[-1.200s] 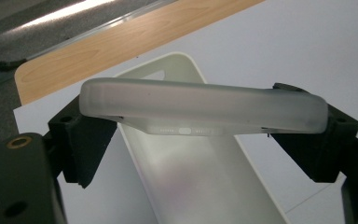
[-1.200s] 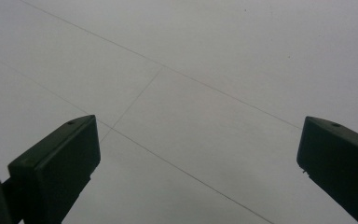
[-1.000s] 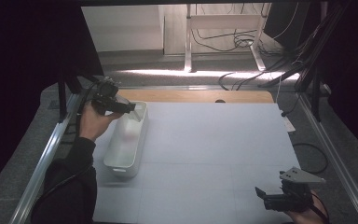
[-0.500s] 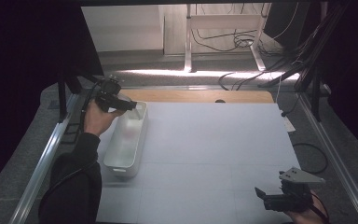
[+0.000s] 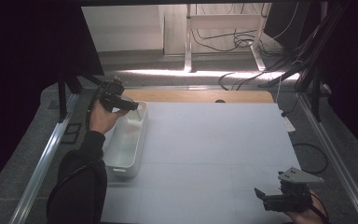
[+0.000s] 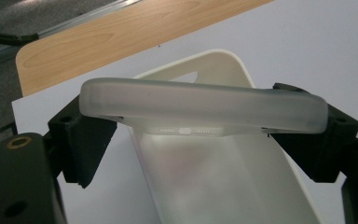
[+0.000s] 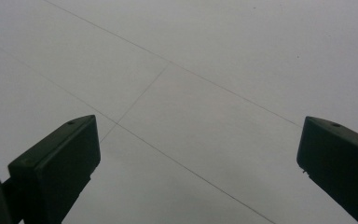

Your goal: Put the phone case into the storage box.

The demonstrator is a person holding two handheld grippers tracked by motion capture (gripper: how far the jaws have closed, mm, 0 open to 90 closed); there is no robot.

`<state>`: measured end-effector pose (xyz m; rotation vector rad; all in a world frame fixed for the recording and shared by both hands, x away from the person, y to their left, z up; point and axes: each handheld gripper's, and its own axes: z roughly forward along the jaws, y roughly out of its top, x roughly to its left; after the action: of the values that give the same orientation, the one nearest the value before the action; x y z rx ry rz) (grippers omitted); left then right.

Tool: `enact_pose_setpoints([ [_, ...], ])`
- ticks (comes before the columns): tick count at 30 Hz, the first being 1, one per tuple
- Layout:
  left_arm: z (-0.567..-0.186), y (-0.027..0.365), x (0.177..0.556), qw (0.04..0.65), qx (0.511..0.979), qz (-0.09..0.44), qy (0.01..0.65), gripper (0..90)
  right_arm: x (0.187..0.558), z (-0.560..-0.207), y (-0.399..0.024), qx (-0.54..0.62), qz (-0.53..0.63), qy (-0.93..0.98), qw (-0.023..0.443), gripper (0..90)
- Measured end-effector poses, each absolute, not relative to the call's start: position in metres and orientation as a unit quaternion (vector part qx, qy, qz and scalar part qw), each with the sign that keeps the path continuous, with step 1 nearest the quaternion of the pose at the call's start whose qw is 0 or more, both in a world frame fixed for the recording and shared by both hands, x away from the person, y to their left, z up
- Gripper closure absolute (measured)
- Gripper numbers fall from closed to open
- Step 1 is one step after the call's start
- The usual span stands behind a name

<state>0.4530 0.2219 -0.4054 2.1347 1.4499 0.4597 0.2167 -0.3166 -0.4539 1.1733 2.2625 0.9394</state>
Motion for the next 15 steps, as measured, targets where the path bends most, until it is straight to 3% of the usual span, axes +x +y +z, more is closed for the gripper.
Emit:
enact_pose_setpoints([
  [15, -0.425, 0.214, 0.467, 0.24, 0.788, 0.153, 0.546, 17.2, 0.217, -0.454, -0.316, 0.421, 0.337, 0.816, 0.209, 0.0],
])
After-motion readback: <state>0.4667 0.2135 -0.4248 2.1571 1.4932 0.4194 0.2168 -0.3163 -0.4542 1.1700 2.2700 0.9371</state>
